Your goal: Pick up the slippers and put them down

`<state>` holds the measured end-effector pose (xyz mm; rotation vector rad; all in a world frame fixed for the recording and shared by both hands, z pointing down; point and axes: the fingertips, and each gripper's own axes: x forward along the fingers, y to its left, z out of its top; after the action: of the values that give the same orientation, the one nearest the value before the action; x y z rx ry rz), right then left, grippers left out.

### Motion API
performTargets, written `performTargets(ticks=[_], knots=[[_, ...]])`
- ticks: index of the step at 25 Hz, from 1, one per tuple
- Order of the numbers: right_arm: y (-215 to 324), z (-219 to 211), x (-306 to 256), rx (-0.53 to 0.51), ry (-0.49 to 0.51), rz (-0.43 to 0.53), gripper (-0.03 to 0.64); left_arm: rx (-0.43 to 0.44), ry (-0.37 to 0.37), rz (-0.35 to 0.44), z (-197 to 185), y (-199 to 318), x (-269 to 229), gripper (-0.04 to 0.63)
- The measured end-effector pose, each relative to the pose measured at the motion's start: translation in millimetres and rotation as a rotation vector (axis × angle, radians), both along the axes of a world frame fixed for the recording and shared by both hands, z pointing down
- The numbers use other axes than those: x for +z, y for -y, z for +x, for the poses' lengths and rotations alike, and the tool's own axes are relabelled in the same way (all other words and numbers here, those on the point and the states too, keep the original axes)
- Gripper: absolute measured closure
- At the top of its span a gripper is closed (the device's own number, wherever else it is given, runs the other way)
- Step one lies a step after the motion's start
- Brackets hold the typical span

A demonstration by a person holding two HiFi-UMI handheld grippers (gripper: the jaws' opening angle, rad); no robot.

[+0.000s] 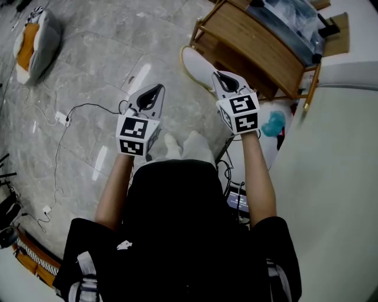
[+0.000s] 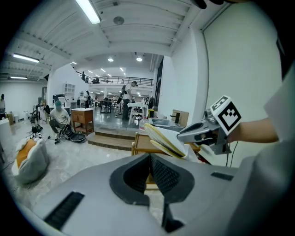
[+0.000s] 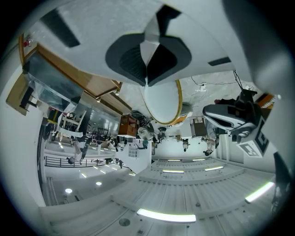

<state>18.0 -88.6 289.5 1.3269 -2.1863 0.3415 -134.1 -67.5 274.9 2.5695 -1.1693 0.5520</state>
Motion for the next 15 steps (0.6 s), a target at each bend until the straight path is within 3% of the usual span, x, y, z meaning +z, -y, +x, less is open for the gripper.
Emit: performTargets(ticks=[15], knots=[[-20,82,-8,0.045,0.026,-0.022,0.612,0.058,0.005,-0.028,93,-1,-14,0.589]])
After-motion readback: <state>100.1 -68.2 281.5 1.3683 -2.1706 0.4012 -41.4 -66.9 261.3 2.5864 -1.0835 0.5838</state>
